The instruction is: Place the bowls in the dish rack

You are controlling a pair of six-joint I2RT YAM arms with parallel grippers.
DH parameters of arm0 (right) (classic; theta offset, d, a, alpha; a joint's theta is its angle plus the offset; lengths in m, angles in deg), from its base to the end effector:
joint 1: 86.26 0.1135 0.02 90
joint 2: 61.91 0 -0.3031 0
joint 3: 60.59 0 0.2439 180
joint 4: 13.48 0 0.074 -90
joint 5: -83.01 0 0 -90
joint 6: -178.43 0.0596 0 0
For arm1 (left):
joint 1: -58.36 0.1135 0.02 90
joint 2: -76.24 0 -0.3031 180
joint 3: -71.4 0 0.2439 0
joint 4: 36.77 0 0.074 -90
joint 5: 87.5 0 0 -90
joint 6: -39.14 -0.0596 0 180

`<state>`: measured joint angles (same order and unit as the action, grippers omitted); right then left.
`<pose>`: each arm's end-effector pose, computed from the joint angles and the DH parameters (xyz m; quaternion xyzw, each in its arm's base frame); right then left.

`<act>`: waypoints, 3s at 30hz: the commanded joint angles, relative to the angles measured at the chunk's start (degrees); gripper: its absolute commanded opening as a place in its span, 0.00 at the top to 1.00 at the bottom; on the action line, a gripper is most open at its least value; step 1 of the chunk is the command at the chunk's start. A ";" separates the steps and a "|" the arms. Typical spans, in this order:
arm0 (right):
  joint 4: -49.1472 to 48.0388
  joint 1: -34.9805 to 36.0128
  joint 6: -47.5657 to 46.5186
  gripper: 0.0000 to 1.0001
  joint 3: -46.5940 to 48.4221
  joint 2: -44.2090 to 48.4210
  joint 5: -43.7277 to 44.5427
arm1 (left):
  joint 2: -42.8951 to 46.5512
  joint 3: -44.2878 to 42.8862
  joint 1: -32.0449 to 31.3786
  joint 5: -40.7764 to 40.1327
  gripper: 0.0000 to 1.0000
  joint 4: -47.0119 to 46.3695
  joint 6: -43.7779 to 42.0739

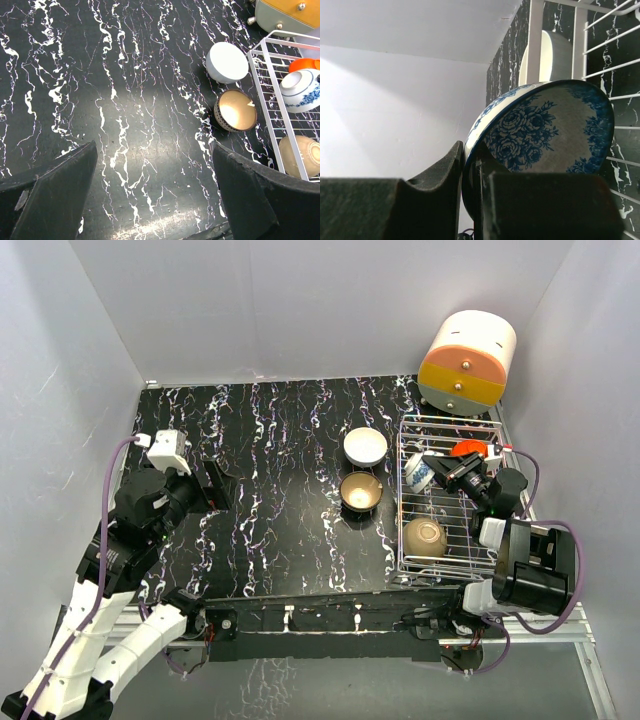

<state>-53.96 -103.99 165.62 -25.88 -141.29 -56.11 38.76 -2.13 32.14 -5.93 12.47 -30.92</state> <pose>0.2521 -0.0333 0.2317 0.2996 0.6589 0.5714 0.3867 0.0991 -0.0390 0.4111 -0.0028 0.7828 -0.1899 0.5925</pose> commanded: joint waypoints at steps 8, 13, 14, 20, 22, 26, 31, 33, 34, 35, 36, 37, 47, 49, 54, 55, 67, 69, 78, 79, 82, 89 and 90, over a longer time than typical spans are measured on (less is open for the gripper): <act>-5.09 -0.19 -3.27 0.90 1.16 -3.19 2.58 | 0.03 -1.73 -0.15 -0.88 0.03 0.98 -0.18; -11.80 -0.19 -1.17 0.90 -2.13 -7.61 1.80 | 0.04 -1.83 -0.15 -1.13 0.03 1.34 -0.17; -14.89 -0.19 0.28 0.90 -3.17 -8.79 1.61 | -0.04 -1.80 -0.15 -1.07 0.03 1.30 -0.25; -28.79 -0.19 6.95 0.90 -4.17 -16.62 1.40 | -0.71 -2.05 -0.15 -1.00 0.03 1.13 -0.26; -30.04 -0.19 7.54 0.90 -3.59 -18.11 1.40 | -0.87 -2.21 -0.15 -1.12 0.03 1.05 -0.26; -27.31 -0.10 5.84 0.90 -3.12 -18.62 2.50 | -1.47 -2.42 -0.11 -1.27 0.03 1.04 -0.26; -16.11 -0.10 0.36 0.87 -3.41 -15.64 4.99 | -1.90 -2.12 -0.15 -1.40 0.03 0.73 -0.25; -12.27 -0.10 -1.47 0.82 -3.67 -14.62 6.06 | -2.13 -1.83 -0.15 -1.22 0.03 0.43 -0.26; -10.28 -0.10 -2.13 0.81 -3.66 -14.36 6.40 | -2.27 -1.72 -0.15 -1.10 0.03 0.29 -0.26; -9.35 -0.15 -2.61 0.81 -3.77 -14.14 6.86 | -2.44 -1.63 -0.19 -0.88 0.03 0.19 -0.25; -8.17 -0.11 -2.85 0.81 -3.91 -13.87 7.33 | -2.57 -1.58 -0.16 -0.76 0.03 0.11 -0.26; -6.84 -0.11 -3.20 0.81 -3.94 -13.58 7.83 | -2.68 -1.55 -0.15 -0.80 0.03 0.09 -0.26; 3.57 -0.12 -6.35 0.78 -4.81 -9.19 11.22 | -2.78 -1.31 -0.17 -0.94 0.03 0.09 -0.52; 7.83 -0.15 -8.02 0.78 -4.88 -6.35 12.72 | -2.84 -1.35 -0.15 -0.80 0.03 0.06 -0.52; 24.33 -0.15 -14.06 0.63 -3.89 4.39 20.15 | -2.70 -1.36 -0.15 -0.49 0.03 -0.20 -0.40; 28.79 -0.11 -15.69 0.61 -2.89 6.07 21.52 | -2.63 -1.31 -0.15 -0.40 0.03 -0.15 -0.35; 40.59 -0.19 -21.65 0.44 1.62 11.68 26.01 | -0.81 -0.64 -0.14 0.01 0.03 -0.07 0.10; 41.98 -0.18 -22.26 0.40 2.12 12.26 26.52 | -0.60 -0.65 -0.15 -0.08 0.03 0.10 -0.06; 54.03 -0.14 -28.53 0.21 7.72 17.44 29.76 | -0.08 -0.59 -0.15 0.47 0.03 -0.70 -0.17; 55.38 -0.19 -29.98 0.21 8.31 18.36 30.05 | -0.01 -0.50 -0.15 0.58 0.03 -0.81 -0.17; 59.39 -0.13 -33.15 0.21 10.11 21.17 30.91 | 0.20 -0.07 -0.15 1.15 0.03 -1.21 -0.08; 66.23 -0.10 -43.25 0.19 17.41 22.89 31.72 | 0.43 0.77 -0.15 2.20 0.03 -2.22 0.08; 67.25 -0.04 -44.77 0.19 19.00 21.86 32.00 | 0.35 0.79 -0.17 2.37 0.03 -2.31 0.16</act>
<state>9.73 -103.99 129.01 -13.97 -118.21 -26.01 38.83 -1.87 32.14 -5.01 11.69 -30.85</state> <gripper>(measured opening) 0.802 0.970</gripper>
